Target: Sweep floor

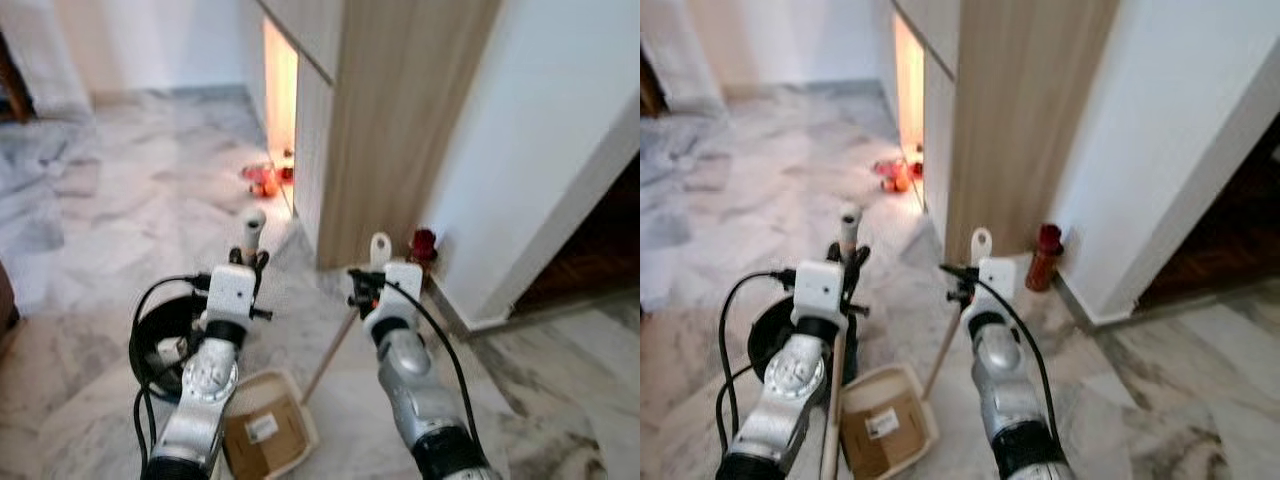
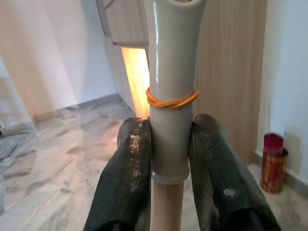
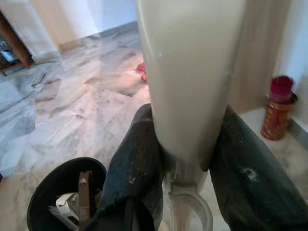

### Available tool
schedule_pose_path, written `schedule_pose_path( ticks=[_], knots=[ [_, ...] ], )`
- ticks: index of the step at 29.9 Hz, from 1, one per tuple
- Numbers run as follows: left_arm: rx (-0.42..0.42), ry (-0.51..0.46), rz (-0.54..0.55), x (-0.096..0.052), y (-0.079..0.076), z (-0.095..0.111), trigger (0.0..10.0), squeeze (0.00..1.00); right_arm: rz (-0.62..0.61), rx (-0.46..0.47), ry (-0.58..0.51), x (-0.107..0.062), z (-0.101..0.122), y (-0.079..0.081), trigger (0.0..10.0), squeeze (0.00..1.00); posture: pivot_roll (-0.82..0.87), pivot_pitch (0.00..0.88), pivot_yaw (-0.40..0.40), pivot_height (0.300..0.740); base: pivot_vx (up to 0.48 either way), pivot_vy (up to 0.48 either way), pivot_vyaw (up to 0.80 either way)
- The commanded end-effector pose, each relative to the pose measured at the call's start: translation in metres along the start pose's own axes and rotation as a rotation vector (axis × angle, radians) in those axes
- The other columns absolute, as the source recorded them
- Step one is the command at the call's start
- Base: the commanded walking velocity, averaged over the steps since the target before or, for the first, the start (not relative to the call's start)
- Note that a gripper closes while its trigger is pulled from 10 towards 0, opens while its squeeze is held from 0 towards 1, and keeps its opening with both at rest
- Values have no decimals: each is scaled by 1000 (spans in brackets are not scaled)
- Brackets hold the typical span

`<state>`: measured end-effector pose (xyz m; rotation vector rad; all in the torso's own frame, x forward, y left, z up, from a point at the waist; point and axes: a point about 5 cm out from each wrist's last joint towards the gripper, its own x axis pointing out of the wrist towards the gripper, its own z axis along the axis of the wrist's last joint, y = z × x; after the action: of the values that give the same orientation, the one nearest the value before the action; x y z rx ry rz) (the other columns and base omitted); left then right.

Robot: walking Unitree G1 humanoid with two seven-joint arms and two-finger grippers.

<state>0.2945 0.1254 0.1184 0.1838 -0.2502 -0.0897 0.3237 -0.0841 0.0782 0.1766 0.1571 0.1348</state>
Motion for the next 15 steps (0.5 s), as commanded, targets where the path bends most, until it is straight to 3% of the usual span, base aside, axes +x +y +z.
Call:
schedule_pose_path(
  ticks=[1, 6, 15],
  knots=[
    [8, -44, -21, 4, -6, 8, 10000, 0, -1, 26, -36, 2, 9, 1, 10000, 0, 129, 0, -24, 740, 0, 0, 0],
    [10, -47, -23, 4, -6, 8, 10000, 0, 3, 23, -38, 2, 9, 1, 10000, 0, 130, 0, -25, 740, 0, 0, 0],
    [2, -45, -22, 4, -6, 9, 10000, 0, 13, 20, -45, 2, 10, 2, 10000, 0, 130, 0, -25, 740, 0, 0, 738]
  ],
)
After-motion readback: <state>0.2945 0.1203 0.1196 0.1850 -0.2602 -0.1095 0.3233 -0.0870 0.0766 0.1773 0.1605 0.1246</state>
